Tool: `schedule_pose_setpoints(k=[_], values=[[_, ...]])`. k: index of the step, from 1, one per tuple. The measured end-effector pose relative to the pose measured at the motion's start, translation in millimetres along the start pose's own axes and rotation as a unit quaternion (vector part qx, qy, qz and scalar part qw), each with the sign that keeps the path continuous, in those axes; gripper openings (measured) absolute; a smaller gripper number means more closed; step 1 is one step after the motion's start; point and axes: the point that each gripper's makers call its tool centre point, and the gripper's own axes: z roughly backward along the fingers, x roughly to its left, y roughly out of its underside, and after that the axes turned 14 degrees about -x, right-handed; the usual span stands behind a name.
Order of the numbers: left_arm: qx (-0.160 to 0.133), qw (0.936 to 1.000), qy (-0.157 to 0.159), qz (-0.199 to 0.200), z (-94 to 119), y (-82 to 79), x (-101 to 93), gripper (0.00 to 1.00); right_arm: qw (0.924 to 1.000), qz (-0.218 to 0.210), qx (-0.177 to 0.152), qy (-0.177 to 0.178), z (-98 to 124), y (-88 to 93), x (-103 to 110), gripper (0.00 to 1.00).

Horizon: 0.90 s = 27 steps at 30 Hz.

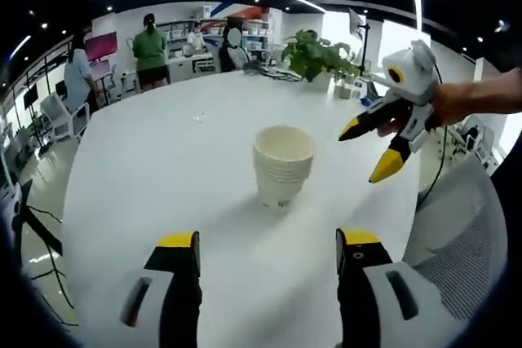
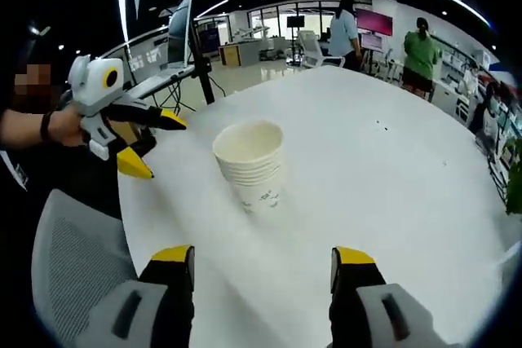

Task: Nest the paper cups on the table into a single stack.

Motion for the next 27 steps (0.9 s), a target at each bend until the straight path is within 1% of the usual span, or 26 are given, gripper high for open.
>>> schedule_pose_setpoints(k=[1,2,3,4,6,10,12,13,14,16,21,22,23,25,27], values=[[-0.001,1.0000,-0.002,0.000,-1.0,3.7,3.6,0.66,1.0000,-0.004,-0.004,0.001,2.4,-1.4,2.5,0.68],[-0.003,1.0000,-0.005,0.002,1.0,3.0,1.3,0.66,1.0000,-0.007,-0.006,0.003,5.0,-2.6,4.7,0.68],[-0.005,0.9999,-0.008,0.005,3.9,-1.5,-4.4,0.66,0.9999,-0.010,-0.010,0.007,6.4,-1.1,3.7,0.68],[-0.008,0.9999,-0.011,0.008,5.2,-2.9,-6.2,0.66,0.9999,-0.010,-0.010,0.008,6.6,0.2,2.9,0.68],[-0.011,0.9997,-0.016,0.011,5.1,1.5,-2.1,0.66,0.9997,-0.016,-0.014,0.013,7.9,4.5,1.1,0.68],[-0.017,0.9995,-0.023,0.017,6.0,3.2,-0.9,0.66,0.9989,-0.035,-0.022,0.023,16.5,7.8,5.9,0.68],[-0.019,0.9993,-0.026,0.019,7.8,1.0,-3.3,0.66,0.9983,-0.042,-0.025,0.030,18.1,15.3,2.9,0.68],[-0.021,0.9992,-0.028,0.021,7.5,2.8,-1.5,0.66,0.9982,-0.044,-0.025,0.032,18.7,16.4,2.8,0.68],[-0.022,0.9991,-0.029,0.022,8.5,2.1,-2.9,0.66,0.9978,-0.050,-0.025,0.035,20.6,20.8,2.4,0.67],[-0.024,0.9990,-0.032,0.022,11.3,0.2,-7.5,0.66,0.9972,-0.055,-0.028,0.042,20.4,24.1,-1.0,0.68],[-0.030,0.9982,-0.043,0.029,15.5,1.0,-7.2,0.66,0.9954,-0.067,-0.040,0.057,27.2,24.3,3.3,0.68],[-0.031,0.9980,-0.045,0.031,16.3,1.2,-7.2,0.66,0.9953,-0.068,-0.039,0.057,28.1,24.6,4.4,0.68],[-0.031,0.9978,-0.048,0.033,16.1,7.2,-1.7,0.66,0.9952,-0.070,-0.038,0.056,29.8,27.5,6.9,0.68],[-0.031,0.9976,-0.050,0.035,18.6,5.9,-6.6,0.66,0.9954,-0.071,-0.033,0.055,28.0,33.6,10.1,0.69],[-0.029,0.9978,-0.049,0.032,19.2,9.2,-8.7,0.66,0.9951,-0.075,-0.029,0.058,34.6,37.4,13.5,0.69]])
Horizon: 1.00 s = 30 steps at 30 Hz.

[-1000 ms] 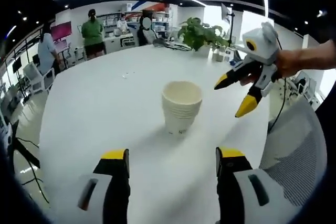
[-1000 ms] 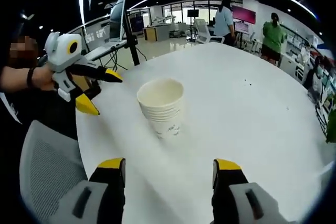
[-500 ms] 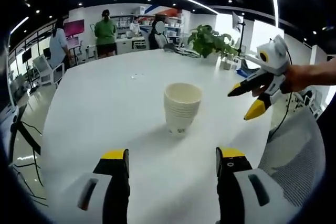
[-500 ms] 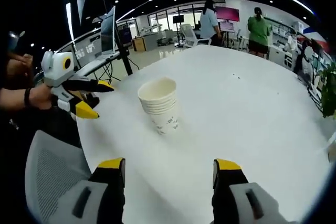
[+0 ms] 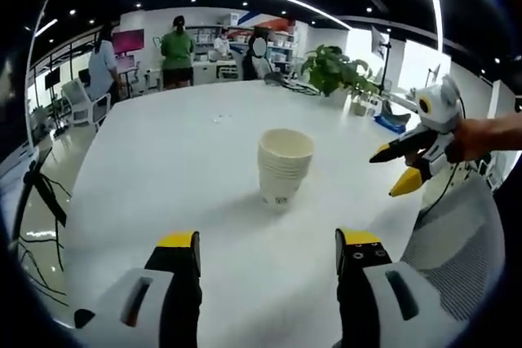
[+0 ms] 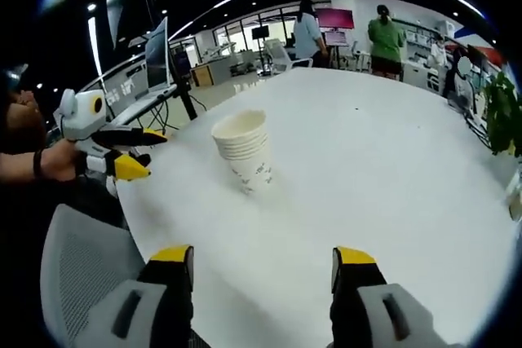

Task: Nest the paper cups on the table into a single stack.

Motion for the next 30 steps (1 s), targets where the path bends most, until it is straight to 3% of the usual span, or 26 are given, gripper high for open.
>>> schedule_pose_setpoints(k=[5,13,21,23,30], values=[[0.004,1.0000,0.001,0.002,-1.1,5.2,-0.7,0.65,0.9999,-0.012,-0.001,0.004,1.6,7.2,2.3,0.69],[-0.004,1.0000,0.000,0.002,-1.0,-7.1,-9.6,0.66,0.9994,-0.029,-0.010,0.015,7.8,9.5,4.3,0.69],[-0.006,0.9999,-0.003,0.010,-8.0,4.0,-8.2,0.66,0.9988,-0.040,-0.014,0.023,9.7,14.9,0.2,0.69],[-0.006,0.9999,-0.002,0.010,-6.5,-1.5,-15.7,0.66,0.9987,-0.041,-0.014,0.025,10.2,15.9,-0.2,0.69],[-0.007,0.9999,0.000,0.007,-10.3,-1.3,-14.9,0.66,0.9983,-0.048,-0.015,0.028,12.3,19.5,-0.3,0.69]])
